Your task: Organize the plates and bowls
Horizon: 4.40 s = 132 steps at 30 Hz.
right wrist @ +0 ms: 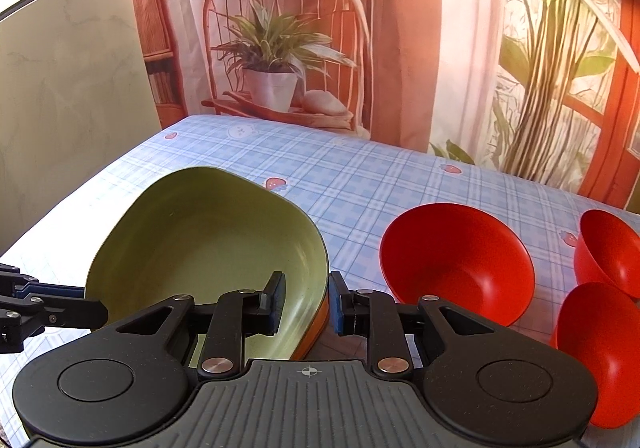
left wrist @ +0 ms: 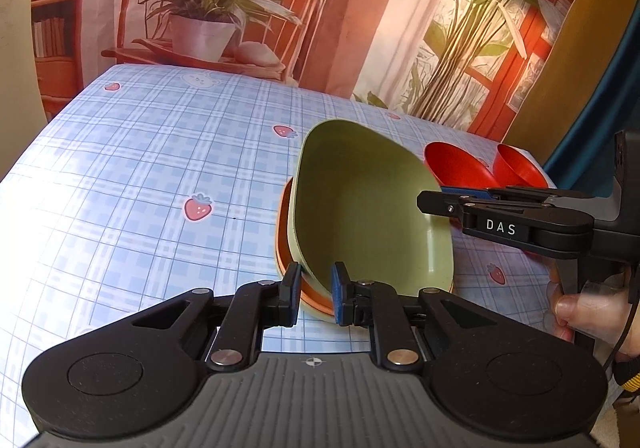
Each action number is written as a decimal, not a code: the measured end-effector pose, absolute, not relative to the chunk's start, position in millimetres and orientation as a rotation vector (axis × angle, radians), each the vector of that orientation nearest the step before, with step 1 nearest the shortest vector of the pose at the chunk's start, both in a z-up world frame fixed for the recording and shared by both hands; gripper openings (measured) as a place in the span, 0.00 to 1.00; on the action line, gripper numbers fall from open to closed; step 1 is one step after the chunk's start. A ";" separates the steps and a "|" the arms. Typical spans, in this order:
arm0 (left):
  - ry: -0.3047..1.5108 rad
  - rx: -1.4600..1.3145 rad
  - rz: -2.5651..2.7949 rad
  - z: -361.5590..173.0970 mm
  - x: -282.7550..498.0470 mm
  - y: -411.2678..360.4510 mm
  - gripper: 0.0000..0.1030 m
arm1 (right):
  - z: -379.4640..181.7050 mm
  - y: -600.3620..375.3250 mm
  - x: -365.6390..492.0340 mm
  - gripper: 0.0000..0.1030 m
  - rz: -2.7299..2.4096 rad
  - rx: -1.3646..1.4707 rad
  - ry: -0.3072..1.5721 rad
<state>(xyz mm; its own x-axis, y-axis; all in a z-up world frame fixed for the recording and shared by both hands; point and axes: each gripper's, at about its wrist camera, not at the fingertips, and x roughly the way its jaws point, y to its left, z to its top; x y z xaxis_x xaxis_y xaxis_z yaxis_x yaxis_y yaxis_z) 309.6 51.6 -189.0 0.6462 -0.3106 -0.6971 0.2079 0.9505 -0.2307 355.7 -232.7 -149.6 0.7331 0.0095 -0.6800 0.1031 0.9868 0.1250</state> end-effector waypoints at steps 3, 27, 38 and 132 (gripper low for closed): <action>0.819 -0.137 -0.285 -188.4 308.7 51.9 0.21 | -148.6 -234.1 354.1 0.22 -0.056 0.158 0.744; 0.763 -0.048 -0.280 -142.3 314.4 7.5 0.22 | -130.2 -305.2 295.5 0.22 -0.148 0.169 0.644; 0.745 0.040 -0.354 -121.6 357.8 -86.0 0.22 | -132.4 -407.7 266.6 0.22 -0.272 0.221 0.543; 0.916 0.013 -0.414 -157.7 433.1 -129.7 0.11 | -158.5 -374.8 310.3 0.19 -0.173 0.231 0.592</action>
